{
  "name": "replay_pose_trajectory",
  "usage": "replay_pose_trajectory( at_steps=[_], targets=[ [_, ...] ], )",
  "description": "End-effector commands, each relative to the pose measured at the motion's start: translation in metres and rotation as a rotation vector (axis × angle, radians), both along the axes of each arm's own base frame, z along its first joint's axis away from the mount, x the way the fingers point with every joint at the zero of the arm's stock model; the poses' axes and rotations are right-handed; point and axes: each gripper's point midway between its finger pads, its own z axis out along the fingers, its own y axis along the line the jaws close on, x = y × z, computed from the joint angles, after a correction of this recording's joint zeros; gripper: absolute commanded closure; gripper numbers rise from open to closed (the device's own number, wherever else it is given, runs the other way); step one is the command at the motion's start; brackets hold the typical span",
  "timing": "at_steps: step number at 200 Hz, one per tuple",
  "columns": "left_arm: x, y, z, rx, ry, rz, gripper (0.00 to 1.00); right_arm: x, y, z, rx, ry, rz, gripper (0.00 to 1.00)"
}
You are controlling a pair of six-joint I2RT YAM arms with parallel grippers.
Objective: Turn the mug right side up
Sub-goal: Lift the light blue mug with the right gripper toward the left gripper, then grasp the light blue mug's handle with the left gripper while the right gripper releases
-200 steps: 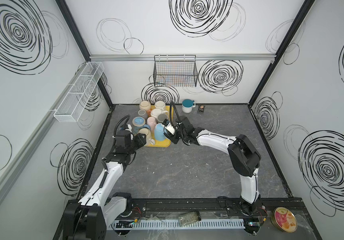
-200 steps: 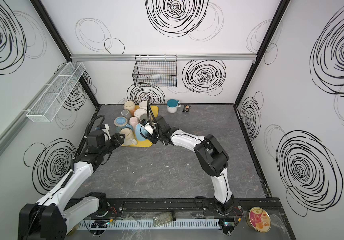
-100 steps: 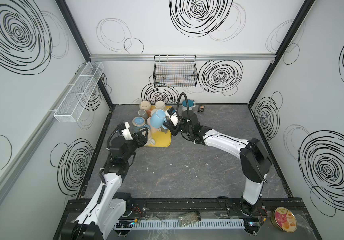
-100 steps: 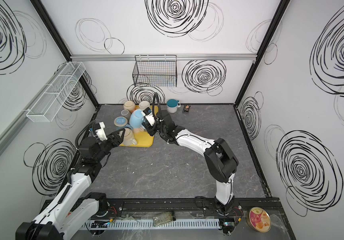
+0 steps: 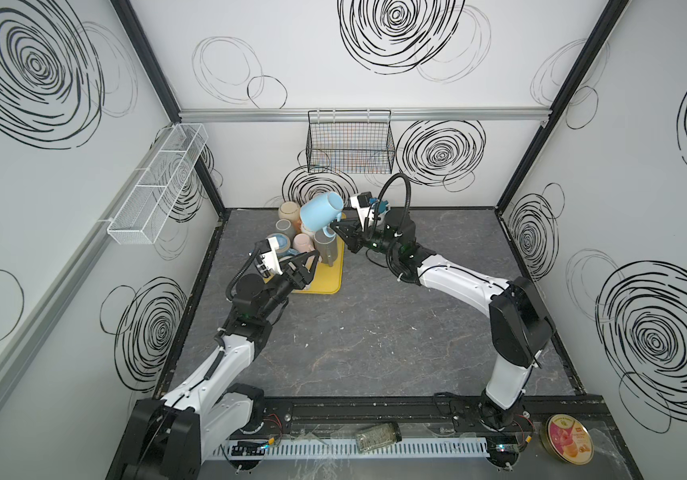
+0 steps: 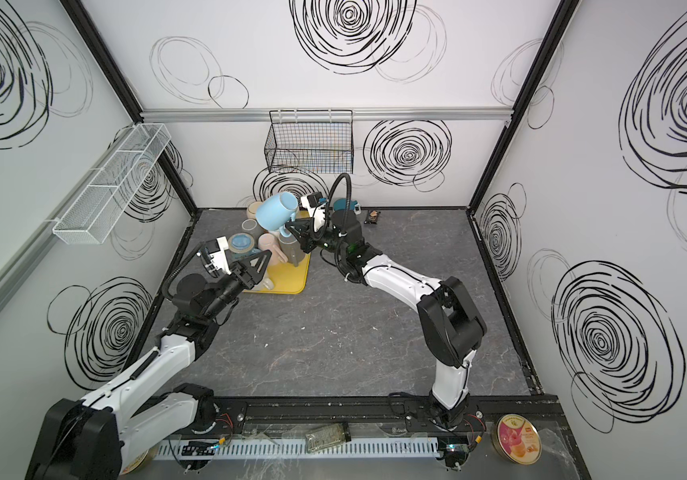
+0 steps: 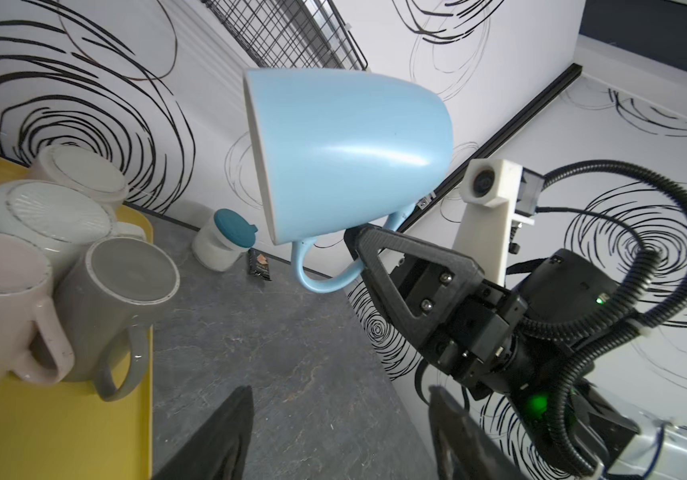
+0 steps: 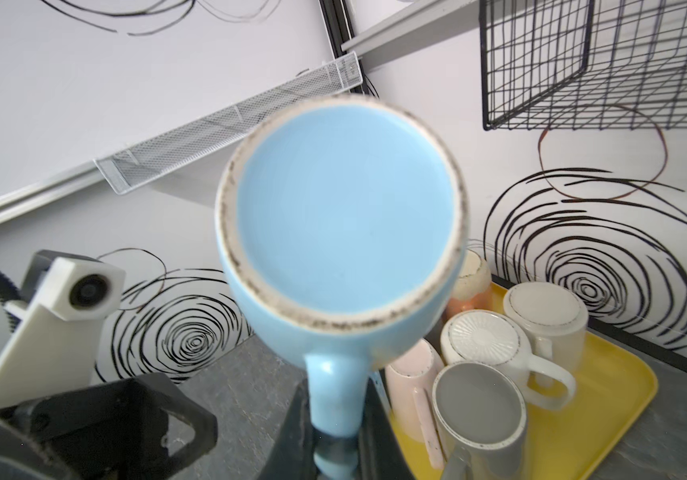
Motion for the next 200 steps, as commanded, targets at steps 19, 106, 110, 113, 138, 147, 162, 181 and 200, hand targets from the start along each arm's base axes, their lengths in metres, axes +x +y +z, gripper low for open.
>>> replay_pose_trajectory(
  at_steps=[19, 106, 110, 113, 138, 147, 162, 181, 200],
  targets=[
    [-0.002, -0.006, 0.058, -0.107, -0.183, -0.054, 0.33, -0.04, -0.015, 0.104, 0.291, -0.144, 0.126, 1.0],
    [0.02, -0.01, 0.084, -0.205, -0.235, -0.084, 0.43, -0.064, -0.015, 0.128, 0.392, -0.143, 0.229, 1.0],
    [0.021, -0.011, 0.085, -0.208, -0.238, -0.088, 0.44, -0.065, -0.015, 0.128, 0.393, -0.141, 0.231, 1.0],
    [0.021, -0.012, 0.087, -0.211, -0.242, -0.091, 0.45, -0.065, -0.016, 0.129, 0.396, -0.144, 0.233, 1.0],
    [0.024, -0.018, 0.098, -0.24, -0.267, -0.13, 0.51, -0.07, -0.016, 0.132, 0.409, -0.143, 0.253, 1.0],
    [0.026, -0.021, 0.102, -0.245, -0.275, -0.143, 0.53, -0.071, -0.017, 0.134, 0.414, -0.144, 0.257, 1.0],
    [0.027, -0.025, 0.106, -0.252, -0.279, -0.16, 0.53, -0.073, -0.018, 0.136, 0.42, -0.145, 0.264, 1.0],
    [0.028, -0.032, 0.111, -0.255, -0.289, -0.182, 0.56, -0.075, -0.019, 0.138, 0.423, -0.148, 0.266, 1.0],
    [0.027, -0.036, 0.116, -0.266, -0.297, -0.195, 0.66, -0.076, -0.022, 0.14, 0.427, -0.149, 0.267, 1.0]
  ],
)
